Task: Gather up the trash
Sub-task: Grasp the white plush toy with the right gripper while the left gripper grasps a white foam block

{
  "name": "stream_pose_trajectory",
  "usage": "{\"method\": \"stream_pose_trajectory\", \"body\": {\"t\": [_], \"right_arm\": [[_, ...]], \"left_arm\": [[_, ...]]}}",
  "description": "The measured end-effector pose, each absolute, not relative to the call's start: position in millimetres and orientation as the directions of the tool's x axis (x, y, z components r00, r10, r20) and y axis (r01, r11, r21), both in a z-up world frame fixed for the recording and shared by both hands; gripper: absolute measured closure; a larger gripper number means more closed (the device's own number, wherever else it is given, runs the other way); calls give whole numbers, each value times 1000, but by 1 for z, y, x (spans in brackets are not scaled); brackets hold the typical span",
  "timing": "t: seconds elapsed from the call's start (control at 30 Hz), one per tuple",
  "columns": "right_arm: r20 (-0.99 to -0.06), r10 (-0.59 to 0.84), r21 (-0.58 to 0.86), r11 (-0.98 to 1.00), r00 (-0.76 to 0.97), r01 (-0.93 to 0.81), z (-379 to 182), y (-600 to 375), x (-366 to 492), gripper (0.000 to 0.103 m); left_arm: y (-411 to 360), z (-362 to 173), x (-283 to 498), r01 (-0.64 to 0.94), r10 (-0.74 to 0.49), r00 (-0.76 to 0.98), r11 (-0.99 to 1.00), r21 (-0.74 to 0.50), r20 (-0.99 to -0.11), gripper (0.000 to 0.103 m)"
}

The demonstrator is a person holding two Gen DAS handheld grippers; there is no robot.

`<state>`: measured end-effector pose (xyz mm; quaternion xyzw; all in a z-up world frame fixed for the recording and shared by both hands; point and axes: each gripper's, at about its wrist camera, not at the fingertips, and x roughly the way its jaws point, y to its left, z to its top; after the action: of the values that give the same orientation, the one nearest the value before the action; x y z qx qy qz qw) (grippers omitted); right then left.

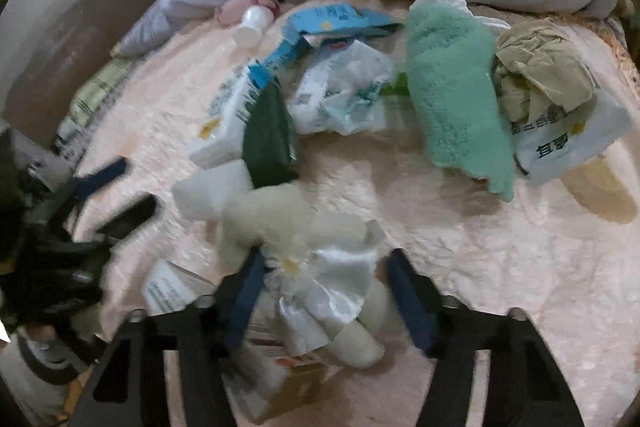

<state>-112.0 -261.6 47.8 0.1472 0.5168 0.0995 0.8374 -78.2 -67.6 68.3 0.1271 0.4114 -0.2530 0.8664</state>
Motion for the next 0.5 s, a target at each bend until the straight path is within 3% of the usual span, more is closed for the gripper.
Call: {"method": "stream_pose_trajectory", "body": {"t": [0.03, 0.07, 0.17, 0.33, 0.5], "right_arm": [[-832, 315, 347, 938, 457, -15, 49, -262, -115, 56], [-826, 311, 342, 939, 469, -20, 52, -261, -119, 58], [-816, 274, 310, 951, 509, -15, 62, -262, -133, 65], [-763, 198, 301, 951, 615, 67, 91, -288, -170, 67], [-719, 137, 310, 941, 681, 138, 123, -324, -214, 67]], "left_arm": [[-73, 64, -75, 562, -344, 509, 827, 2, -789, 29], [-77, 61, -73, 576, -353, 489, 818, -9, -798, 46], [-86, 53, -64, 615, -404, 397, 784, -88, -824, 73], [-92, 64, -68, 633, -434, 368, 765, -121, -822, 81], [-93, 108, -87, 660, -490, 388, 739, -136, -780, 82]]}}
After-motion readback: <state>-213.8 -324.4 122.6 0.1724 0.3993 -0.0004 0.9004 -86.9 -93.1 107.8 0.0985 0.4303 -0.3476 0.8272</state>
